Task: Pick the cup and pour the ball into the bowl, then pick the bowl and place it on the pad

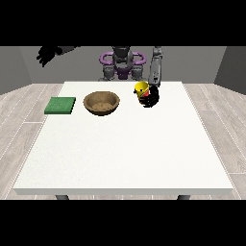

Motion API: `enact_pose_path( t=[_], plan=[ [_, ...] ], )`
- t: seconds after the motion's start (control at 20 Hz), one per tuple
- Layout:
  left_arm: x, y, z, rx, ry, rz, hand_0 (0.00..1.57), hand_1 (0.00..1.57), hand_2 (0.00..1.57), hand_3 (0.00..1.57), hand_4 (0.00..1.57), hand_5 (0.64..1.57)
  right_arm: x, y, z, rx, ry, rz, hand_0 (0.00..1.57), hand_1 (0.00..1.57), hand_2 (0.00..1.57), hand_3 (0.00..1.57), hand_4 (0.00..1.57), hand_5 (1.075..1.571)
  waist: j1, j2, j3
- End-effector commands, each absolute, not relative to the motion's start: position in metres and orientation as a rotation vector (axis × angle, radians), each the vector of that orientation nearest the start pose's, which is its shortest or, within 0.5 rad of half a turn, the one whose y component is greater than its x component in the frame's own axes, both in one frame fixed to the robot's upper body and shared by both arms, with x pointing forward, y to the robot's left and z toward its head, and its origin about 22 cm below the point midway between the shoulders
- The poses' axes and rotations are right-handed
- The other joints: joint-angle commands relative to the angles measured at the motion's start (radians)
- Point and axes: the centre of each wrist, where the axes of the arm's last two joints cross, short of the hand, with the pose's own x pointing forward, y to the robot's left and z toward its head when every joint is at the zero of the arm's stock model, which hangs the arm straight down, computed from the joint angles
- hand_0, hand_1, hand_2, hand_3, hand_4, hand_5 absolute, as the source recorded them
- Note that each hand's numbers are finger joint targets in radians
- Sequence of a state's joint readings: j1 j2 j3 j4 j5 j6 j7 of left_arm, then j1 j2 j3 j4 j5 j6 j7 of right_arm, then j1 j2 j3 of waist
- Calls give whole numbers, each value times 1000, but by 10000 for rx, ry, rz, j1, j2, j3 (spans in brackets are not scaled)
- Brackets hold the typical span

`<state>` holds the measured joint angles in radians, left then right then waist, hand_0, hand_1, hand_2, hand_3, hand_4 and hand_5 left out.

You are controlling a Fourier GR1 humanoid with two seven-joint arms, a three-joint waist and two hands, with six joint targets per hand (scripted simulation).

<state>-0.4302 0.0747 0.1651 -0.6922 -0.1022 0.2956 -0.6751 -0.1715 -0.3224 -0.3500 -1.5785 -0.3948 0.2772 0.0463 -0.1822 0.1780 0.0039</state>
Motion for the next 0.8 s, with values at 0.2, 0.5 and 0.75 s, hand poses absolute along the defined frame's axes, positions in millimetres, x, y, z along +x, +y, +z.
enact_pose_path(
  t=[0.2,0.5,0.75],
  plan=[
    [337,187,-64,5489,-17006,-4091,1286,1286,1571,1571,1413,1467,265,-401,63,25,-16659,-1250,0,0,0,314,629,1563,769,-1609,-14],
    [351,159,-57,8801,-16496,-8202,1370,1370,1571,1571,1455,1531,270,-402,52,229,-16186,-1261,0,0,0,193,661,1563,730,-2043,35],
    [377,110,-20,9738,-15886,-9183,1370,1370,1571,1571,1455,1531,272,-408,43,268,-16046,-1266,0,0,0,0,681,1559,797,-1998,-21]
  ],
)
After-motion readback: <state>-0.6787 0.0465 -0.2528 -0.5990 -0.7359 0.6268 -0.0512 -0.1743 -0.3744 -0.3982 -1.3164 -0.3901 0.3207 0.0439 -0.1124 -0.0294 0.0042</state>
